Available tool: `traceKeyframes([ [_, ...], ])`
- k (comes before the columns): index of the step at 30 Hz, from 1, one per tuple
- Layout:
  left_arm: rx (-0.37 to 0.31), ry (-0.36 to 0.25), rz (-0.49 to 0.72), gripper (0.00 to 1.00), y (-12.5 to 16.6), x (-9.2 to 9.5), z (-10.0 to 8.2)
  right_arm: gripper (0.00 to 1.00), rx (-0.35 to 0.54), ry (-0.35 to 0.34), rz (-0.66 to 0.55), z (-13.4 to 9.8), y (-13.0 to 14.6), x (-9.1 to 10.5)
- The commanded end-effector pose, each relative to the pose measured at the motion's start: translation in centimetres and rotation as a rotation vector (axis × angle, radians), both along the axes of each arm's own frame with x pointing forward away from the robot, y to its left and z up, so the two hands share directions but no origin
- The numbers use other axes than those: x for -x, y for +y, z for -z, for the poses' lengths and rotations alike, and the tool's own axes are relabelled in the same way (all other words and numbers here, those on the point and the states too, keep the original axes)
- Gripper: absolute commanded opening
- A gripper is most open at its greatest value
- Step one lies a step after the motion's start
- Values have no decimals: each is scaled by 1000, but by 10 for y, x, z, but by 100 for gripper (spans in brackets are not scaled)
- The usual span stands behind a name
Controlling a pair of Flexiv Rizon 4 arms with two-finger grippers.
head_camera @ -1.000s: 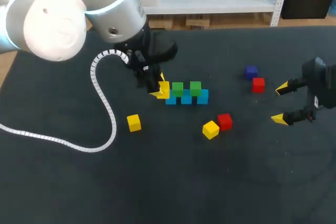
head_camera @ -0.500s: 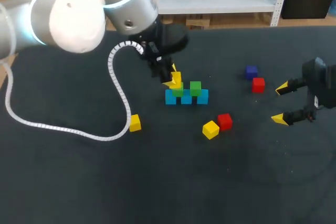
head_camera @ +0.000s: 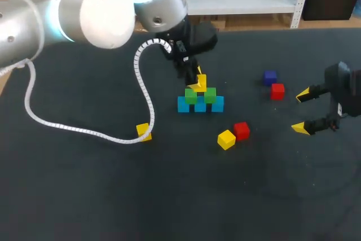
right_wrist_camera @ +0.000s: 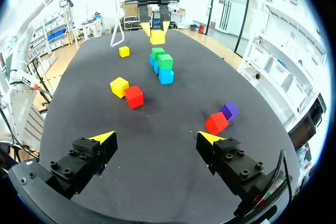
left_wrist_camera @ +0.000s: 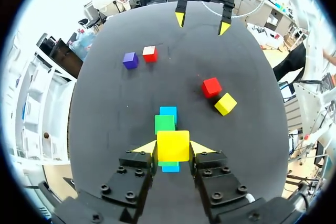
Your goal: Place the blue cubes, place green cubes on the blue cubes, place the yellow cubes on the green cubes, then place the red cubes on the yellow cubes, and place purple cube on the red cubes.
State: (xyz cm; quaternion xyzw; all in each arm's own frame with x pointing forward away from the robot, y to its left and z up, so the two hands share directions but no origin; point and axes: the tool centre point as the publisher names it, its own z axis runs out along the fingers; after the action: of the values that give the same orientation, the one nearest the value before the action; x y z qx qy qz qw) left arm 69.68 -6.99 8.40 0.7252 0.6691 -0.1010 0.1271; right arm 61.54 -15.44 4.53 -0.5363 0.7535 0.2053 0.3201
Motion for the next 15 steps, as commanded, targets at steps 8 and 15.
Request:
traceKeyframes([
  [8, -46, 11, 1, 0, -5, -8, 10, 100, -3, -1, -1, 1, 0, 0],
  [15, -63, 6, 9, 0, -6, -9, 12, 100, -3, -1, -1, 1, 0, 0],
])
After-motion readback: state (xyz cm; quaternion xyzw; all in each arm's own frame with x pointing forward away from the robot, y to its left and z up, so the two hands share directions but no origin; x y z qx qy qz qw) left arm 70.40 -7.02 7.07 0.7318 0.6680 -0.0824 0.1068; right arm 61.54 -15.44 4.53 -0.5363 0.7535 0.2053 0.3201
